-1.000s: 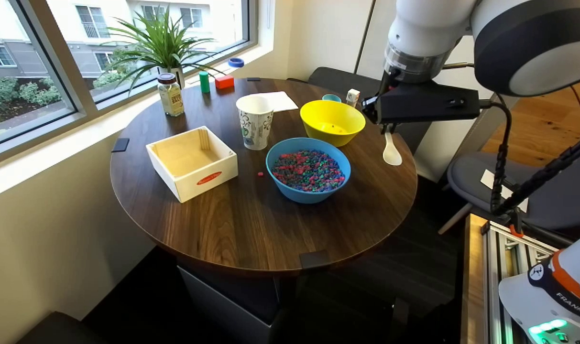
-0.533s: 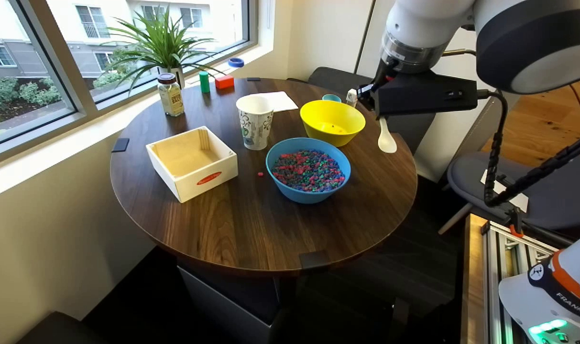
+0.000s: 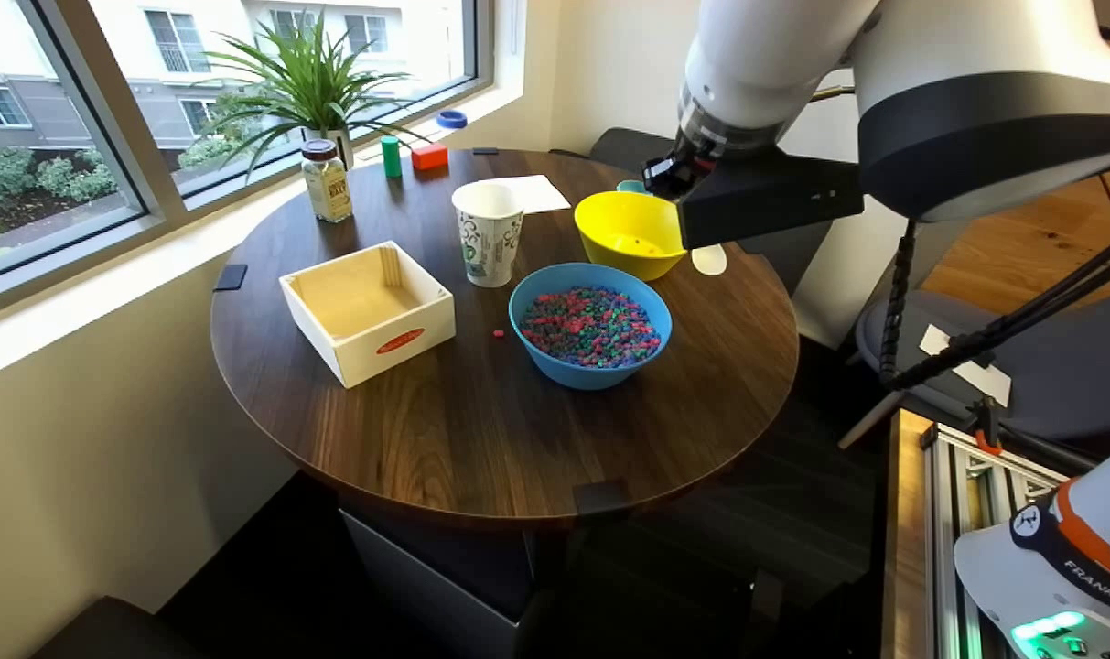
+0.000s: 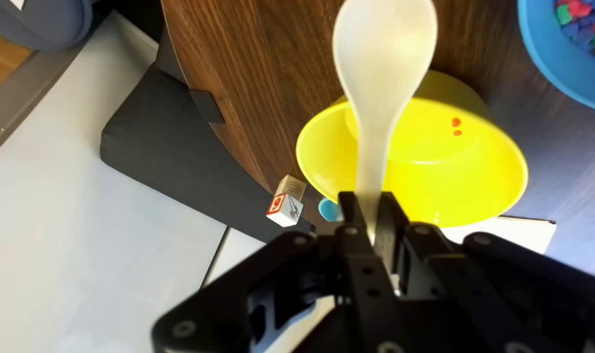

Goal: Use the white spoon to place cereal from the blue bowl into the yellow bowl and coffee cup.

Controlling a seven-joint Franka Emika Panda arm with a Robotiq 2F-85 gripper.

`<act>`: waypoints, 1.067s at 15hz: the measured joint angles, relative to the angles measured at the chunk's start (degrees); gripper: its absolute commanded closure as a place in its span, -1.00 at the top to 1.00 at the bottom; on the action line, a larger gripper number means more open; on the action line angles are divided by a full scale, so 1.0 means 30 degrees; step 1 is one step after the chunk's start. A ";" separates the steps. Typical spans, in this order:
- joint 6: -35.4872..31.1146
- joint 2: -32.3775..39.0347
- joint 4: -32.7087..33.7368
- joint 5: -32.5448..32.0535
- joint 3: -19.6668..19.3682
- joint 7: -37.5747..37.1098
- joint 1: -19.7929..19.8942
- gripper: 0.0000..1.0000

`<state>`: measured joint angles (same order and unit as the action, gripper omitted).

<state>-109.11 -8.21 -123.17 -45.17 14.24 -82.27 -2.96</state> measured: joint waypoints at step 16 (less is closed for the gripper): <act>0.2585 0.3764 0.2169 -0.4734 0.0188 -0.3774 -0.2954 -0.73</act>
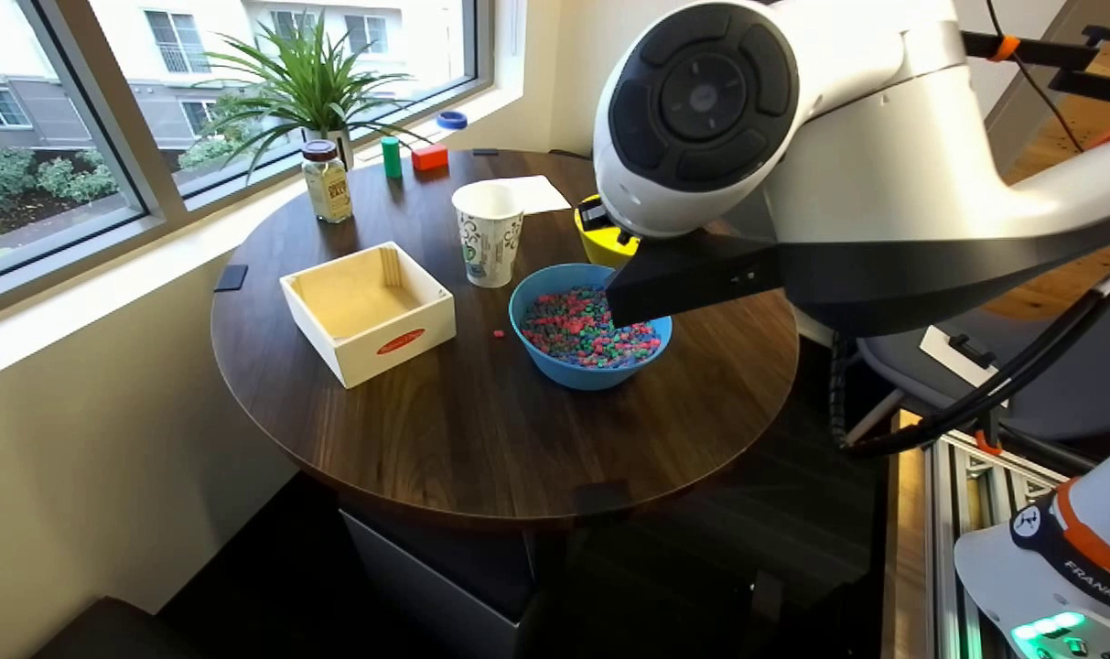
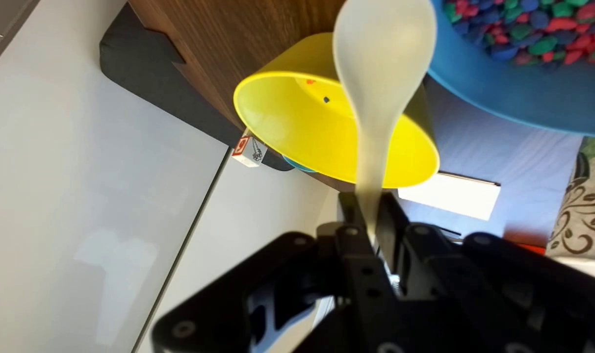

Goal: Use the white spoon to place cereal from the blue bowl into the yellow bowl and coffee cup.

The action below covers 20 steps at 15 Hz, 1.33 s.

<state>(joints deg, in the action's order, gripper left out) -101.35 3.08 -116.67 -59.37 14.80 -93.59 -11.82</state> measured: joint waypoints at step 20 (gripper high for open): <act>0.0008 0.1985 0.0813 -0.2780 -0.0027 -0.2442 -0.0872 -0.93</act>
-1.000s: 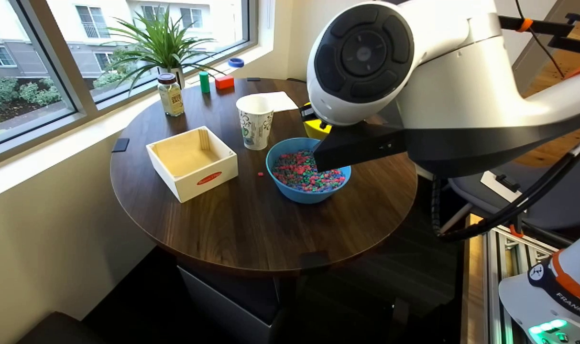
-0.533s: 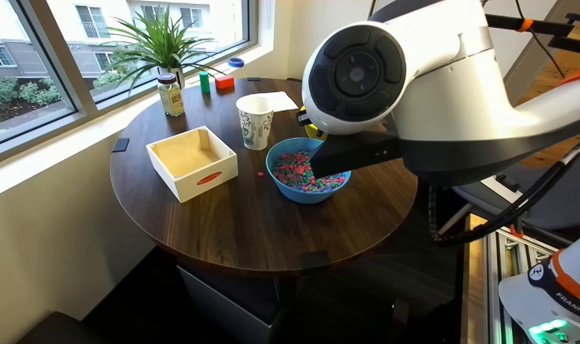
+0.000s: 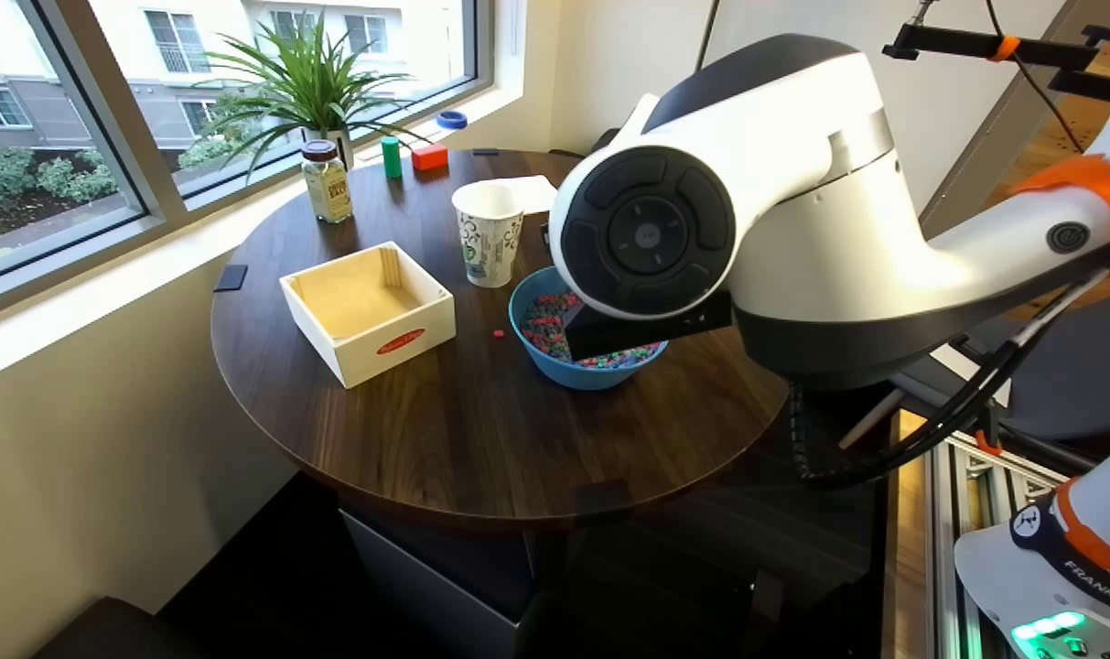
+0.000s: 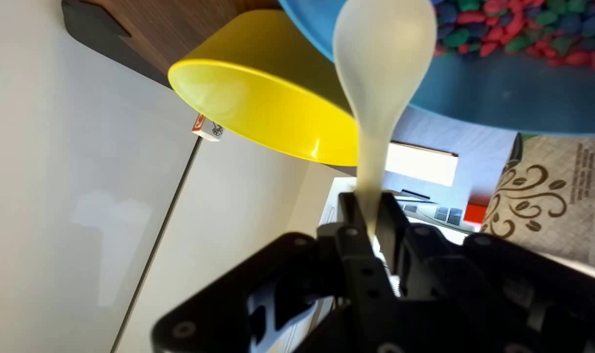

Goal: Use the white spoon to place cereal from the blue bowl into the yellow bowl and coffee cup.

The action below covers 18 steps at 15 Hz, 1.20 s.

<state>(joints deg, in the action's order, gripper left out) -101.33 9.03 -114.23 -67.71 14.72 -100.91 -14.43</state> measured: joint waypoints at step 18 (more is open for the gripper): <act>-0.0574 0.1851 0.1325 0.0043 0.0068 -0.0463 -0.0998 -0.93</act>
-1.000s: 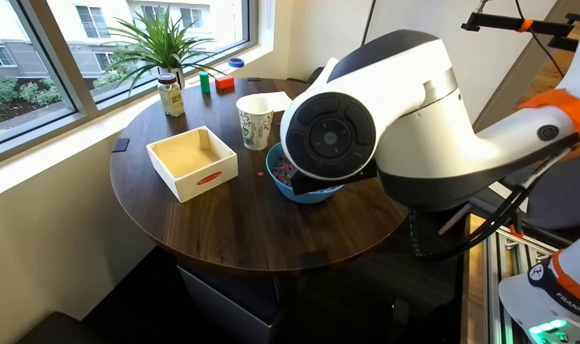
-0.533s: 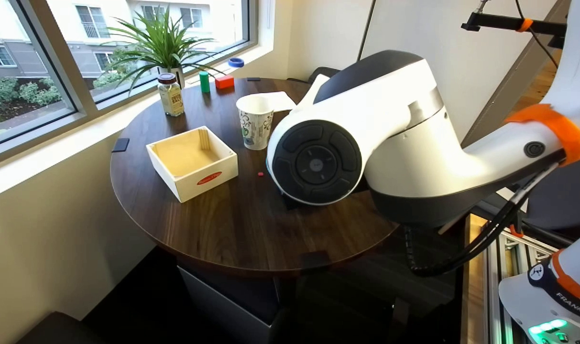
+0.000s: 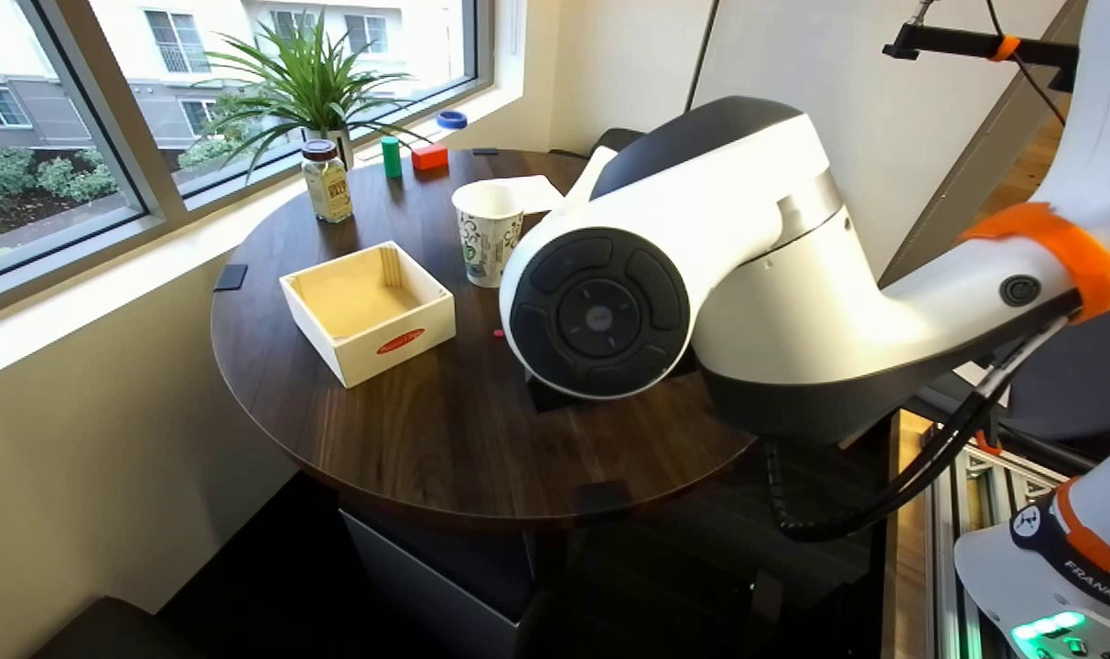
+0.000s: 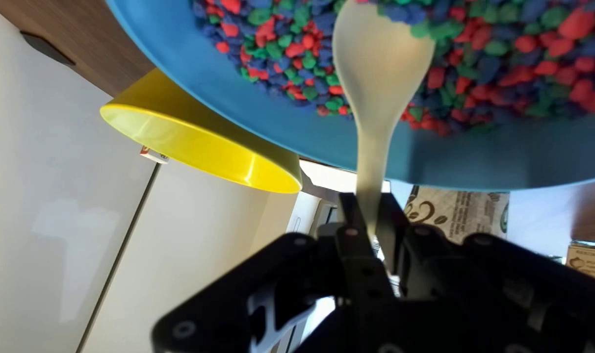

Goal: Use the white spoon to place cereal from the blue bowl into the yellow bowl and coffee cup.

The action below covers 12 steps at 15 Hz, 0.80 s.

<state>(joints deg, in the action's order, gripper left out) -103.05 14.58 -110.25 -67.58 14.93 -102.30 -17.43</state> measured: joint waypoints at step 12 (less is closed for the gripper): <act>-0.2551 -0.0282 0.0233 0.2707 -0.0354 0.0053 0.0677 -0.93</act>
<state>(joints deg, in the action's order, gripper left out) -110.71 13.74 -109.55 -59.46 13.86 -102.14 -15.40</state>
